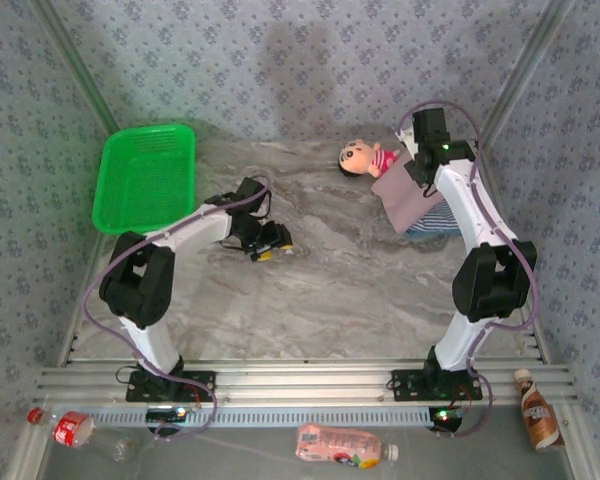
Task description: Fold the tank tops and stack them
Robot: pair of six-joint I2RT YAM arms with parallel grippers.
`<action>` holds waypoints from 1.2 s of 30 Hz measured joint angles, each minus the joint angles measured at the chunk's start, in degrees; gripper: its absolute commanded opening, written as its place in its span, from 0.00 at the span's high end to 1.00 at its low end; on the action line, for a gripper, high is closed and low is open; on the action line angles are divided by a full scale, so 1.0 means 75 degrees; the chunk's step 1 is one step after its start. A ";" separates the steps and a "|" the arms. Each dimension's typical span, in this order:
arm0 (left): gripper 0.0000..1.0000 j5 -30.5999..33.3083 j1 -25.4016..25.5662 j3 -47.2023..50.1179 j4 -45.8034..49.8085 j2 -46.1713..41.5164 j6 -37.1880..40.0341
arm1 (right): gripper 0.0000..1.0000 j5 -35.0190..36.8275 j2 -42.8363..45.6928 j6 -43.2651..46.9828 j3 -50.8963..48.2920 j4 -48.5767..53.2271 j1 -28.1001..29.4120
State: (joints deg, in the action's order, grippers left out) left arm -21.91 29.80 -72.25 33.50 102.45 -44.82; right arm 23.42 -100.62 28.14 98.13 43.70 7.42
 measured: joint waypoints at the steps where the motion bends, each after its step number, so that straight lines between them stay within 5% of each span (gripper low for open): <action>1: 0.42 -0.0003 0.0012 -0.0026 0.0000 0.0026 0.0009 | 0.97 0.0003 0.0000 0.0000 0.0085 0.0058 0.0032; 13: 0.42 -0.0146 0.0099 -0.0050 0.0143 0.0128 0.0122 | 0.97 0.0181 0.0160 0.0003 0.0495 0.0361 0.0067; 29: 0.42 -0.0169 0.0134 -0.0050 0.0344 0.0166 0.0315 | 0.91 0.0047 -0.0376 0.0085 -0.0822 -0.0734 -0.1594; 33: 0.42 -0.0166 0.0146 -0.0114 0.0405 0.0256 0.0370 | 0.84 -0.0006 -0.0933 0.0119 -0.0801 -0.1067 -0.1862; 36: 0.42 -0.0169 0.0166 -0.0157 0.0425 0.0318 0.0382 | 0.63 0.0000 -0.1355 -0.0015 -0.0589 -0.1058 -0.1909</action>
State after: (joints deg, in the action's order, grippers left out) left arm -23.18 31.05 -73.43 36.69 104.84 -41.95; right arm 23.42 -110.78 28.03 93.71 35.77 -6.90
